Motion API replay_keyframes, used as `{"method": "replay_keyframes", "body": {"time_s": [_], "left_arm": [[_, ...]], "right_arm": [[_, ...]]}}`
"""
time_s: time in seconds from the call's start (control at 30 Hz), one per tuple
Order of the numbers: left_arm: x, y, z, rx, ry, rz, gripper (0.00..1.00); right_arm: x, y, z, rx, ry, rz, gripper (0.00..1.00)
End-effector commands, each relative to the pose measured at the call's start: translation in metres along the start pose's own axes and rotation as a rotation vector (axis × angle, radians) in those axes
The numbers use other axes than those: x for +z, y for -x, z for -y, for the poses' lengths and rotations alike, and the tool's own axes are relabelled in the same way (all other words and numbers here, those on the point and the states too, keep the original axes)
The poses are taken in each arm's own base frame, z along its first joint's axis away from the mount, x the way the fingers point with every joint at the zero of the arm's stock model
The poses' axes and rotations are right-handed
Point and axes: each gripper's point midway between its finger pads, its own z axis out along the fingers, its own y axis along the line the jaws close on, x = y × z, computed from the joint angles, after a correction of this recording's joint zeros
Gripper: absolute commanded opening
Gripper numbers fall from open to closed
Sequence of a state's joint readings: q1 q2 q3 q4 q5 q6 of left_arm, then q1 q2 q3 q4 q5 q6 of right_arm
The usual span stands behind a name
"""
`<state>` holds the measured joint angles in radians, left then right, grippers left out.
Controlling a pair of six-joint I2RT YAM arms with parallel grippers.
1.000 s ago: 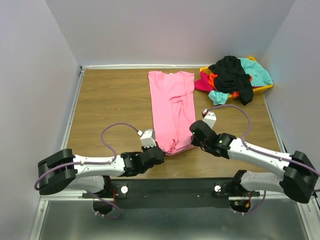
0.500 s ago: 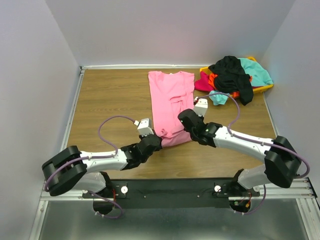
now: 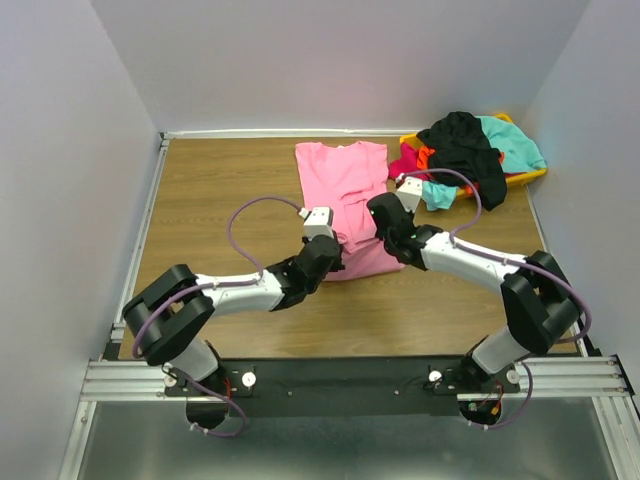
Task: Fold and stack the t-shirts
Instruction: Fold the tshirt
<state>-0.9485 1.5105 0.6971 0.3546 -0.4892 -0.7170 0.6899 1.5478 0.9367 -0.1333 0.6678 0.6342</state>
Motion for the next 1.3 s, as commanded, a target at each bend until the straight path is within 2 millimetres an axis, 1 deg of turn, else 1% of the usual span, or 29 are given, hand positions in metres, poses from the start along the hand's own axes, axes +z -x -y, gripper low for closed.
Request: {"method": "replay_keyframes", "body": {"time_s": [0.0, 0.13, 0.3, 0.33, 0.37, 0.4, 0.43, 0.47, 0.5, 0.57, 0.6, 0.67, 0.7, 0.73, 0.8, 0.83, 0.87, 0.93, 0.97, 1.0, 1.03, 1.07, 1.13, 1.17, 1.2, 1.23, 1.27], "left_arm": [[0.017, 0.018, 0.011, 0.071, -0.041, 0.024, 0.0], [0.03, 0.03, 0.009, 0.107, -0.054, 0.036, 0.0], [0.047, 0.044, -0.008, 0.11, -0.058, 0.038, 0.0], [0.051, 0.047, -0.009, 0.109, -0.064, 0.041, 0.0], [0.055, 0.043, -0.012, 0.121, -0.07, 0.024, 0.0], [0.059, 0.048, -0.015, 0.117, -0.066, 0.029, 0.0], [0.062, 0.049, -0.017, 0.117, -0.065, 0.025, 0.0], [0.066, 0.046, -0.02, 0.119, -0.065, 0.014, 0.0], [0.069, 0.052, -0.023, 0.115, -0.059, 0.021, 0.0], [0.074, 0.053, -0.026, 0.115, -0.062, 0.015, 0.0], [0.078, 0.05, -0.029, 0.116, -0.059, 0.004, 0.0], [0.084, 0.055, -0.033, 0.115, -0.059, 0.007, 0.0], [0.088, 0.049, -0.036, 0.119, -0.063, -0.011, 0.0], [0.092, 0.054, -0.038, 0.12, -0.063, -0.008, 0.0], [0.098, 0.053, -0.048, 0.115, -0.037, -0.011, 0.0], [0.101, 0.055, -0.052, 0.103, -0.023, -0.01, 0.0], [0.106, 0.056, -0.066, 0.088, 0.008, -0.015, 0.0], [0.11, 0.059, -0.08, 0.063, 0.057, -0.022, 0.0], [0.112, 0.061, -0.088, 0.047, 0.098, -0.019, 0.0], [0.115, 0.058, -0.097, 0.043, 0.133, -0.03, 0.05], [0.118, 0.062, -0.103, 0.038, 0.162, -0.037, 0.26], [0.12, 0.062, -0.108, 0.042, 0.184, -0.041, 0.69], [0.122, 0.07, -0.106, 0.049, 0.193, -0.036, 0.97], [0.122, 0.073, -0.104, 0.051, 0.189, -0.031, 0.98], [0.121, 0.078, -0.102, 0.053, 0.183, -0.021, 0.98], [0.119, 0.078, -0.102, 0.055, 0.182, -0.022, 0.98], [0.115, 0.083, -0.099, 0.053, 0.176, -0.011, 0.98]], "right_arm": [[0.014, 0.026, -0.015, 0.024, 0.044, 0.038, 0.0], [0.023, 0.037, -0.015, 0.031, 0.04, 0.048, 0.0], [0.037, 0.046, -0.018, 0.023, 0.038, 0.052, 0.01], [0.043, 0.048, -0.019, 0.022, 0.036, 0.05, 0.0], [0.045, 0.048, -0.02, 0.021, 0.039, 0.048, 0.01], [0.048, 0.049, -0.021, 0.02, 0.04, 0.046, 0.01], [0.05, 0.054, -0.024, 0.026, 0.05, 0.05, 0.0], [0.056, 0.05, -0.024, 0.018, 0.046, 0.039, 0.0], [0.06, 0.051, -0.024, 0.013, 0.047, 0.034, 0.01], [0.068, 0.049, -0.027, 0.012, 0.049, 0.023, 0.01], [0.071, 0.049, -0.027, 0.011, 0.048, 0.02, 0.0], [0.077, 0.048, -0.026, 0.011, 0.048, 0.011, 0.0], [0.08, 0.049, -0.028, 0.014, 0.048, 0.011, 0.01], [0.086, 0.045, -0.026, 0.01, 0.045, -0.002, 0.0], [0.092, 0.046, -0.029, 0.009, 0.047, -0.003, 0.0], [0.098, 0.042, -0.029, 0.007, 0.048, -0.018, 0.01], [0.102, 0.041, -0.03, 0.005, 0.049, -0.024, 0.0], [0.113, 0.043, -0.033, 0.007, 0.06, -0.032, 0.01], [0.115, 0.045, -0.035, 0.009, 0.066, -0.032, 0.02], [0.117, 0.049, -0.038, 0.01, 0.078, -0.03, 0.07], [0.118, 0.055, -0.043, 0.002, 0.106, -0.028, 0.17], [0.118, 0.058, -0.047, -0.002, 0.119, -0.027, 0.52], [0.114, 0.066, -0.053, -0.007, 0.152, -0.019, 0.79], [0.11, 0.072, -0.054, -0.003, 0.161, -0.007, 0.83], [0.107, 0.073, -0.053, -0.003, 0.168, -0.007, 0.86], [0.104, 0.073, -0.053, -0.006, 0.174, -0.01, 0.87], [0.099, 0.073, -0.05, -0.007, 0.176, -0.009, 0.88]]}}
